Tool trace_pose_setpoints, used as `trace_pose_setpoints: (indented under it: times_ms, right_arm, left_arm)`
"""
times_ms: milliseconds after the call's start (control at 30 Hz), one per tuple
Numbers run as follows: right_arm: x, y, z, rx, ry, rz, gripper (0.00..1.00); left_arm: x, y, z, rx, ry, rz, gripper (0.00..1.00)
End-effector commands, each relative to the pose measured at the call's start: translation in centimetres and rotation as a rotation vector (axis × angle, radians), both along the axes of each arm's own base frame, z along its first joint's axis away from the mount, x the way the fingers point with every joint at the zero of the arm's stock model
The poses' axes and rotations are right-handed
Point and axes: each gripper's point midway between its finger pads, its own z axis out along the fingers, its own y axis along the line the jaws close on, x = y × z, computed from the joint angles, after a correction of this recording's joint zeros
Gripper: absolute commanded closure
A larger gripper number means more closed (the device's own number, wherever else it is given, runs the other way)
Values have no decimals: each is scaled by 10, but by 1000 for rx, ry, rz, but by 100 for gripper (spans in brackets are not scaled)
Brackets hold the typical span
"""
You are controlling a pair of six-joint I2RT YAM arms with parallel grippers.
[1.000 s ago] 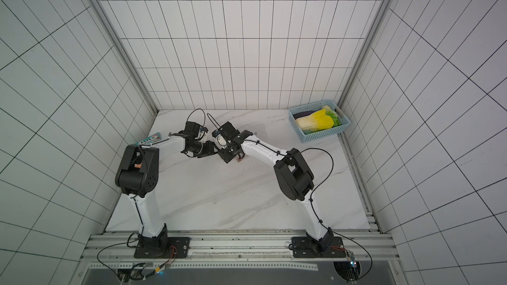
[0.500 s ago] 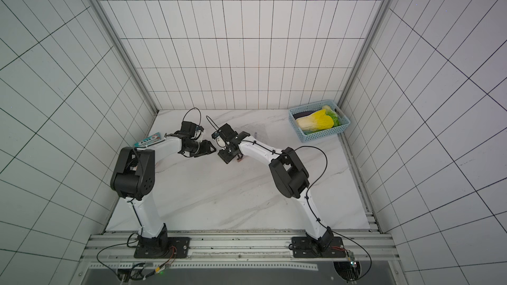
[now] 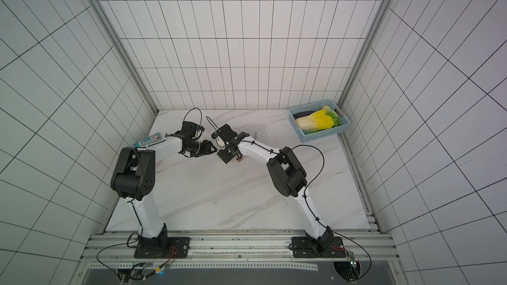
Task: Arrange the lipsticks in the organizer
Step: Pick up the lipstick at the center of the board.
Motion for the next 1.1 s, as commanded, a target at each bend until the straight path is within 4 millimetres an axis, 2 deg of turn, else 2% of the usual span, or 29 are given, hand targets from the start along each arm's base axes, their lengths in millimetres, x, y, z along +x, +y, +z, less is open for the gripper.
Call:
trace_pose_setpoints:
  times_ms: [0,67,167,433,600,700,800,1067]
  right_arm:
    - [13,9,0,21,-2,-6,36]
    - [16,11,-12,3,17,-5,36]
    - [16,13,-18,-4,29,-3,36]
    - [13,14,-23,-3,51,3,39]
    - [10,14,-25,-4,66,9,50]
    - [10,15,-24,-1,65,9,64]
    - [12,15,-23,0,58,8,74]
    - [16,20,-14,22,36,22,81]
  left_arm:
    - [4,-3,17,-3,-57,-5,43]
    - [4,-3,24,-2,-72,-5,43]
    - [4,-3,27,-3,-80,-5,43]
    - [4,-2,29,-1,-86,-4,43]
    - [4,-1,30,4,-89,-1,43]
    - [4,-1,28,4,-86,-1,43]
    - [3,-1,27,5,-83,-1,43]
    - [3,1,30,10,-91,4,43]
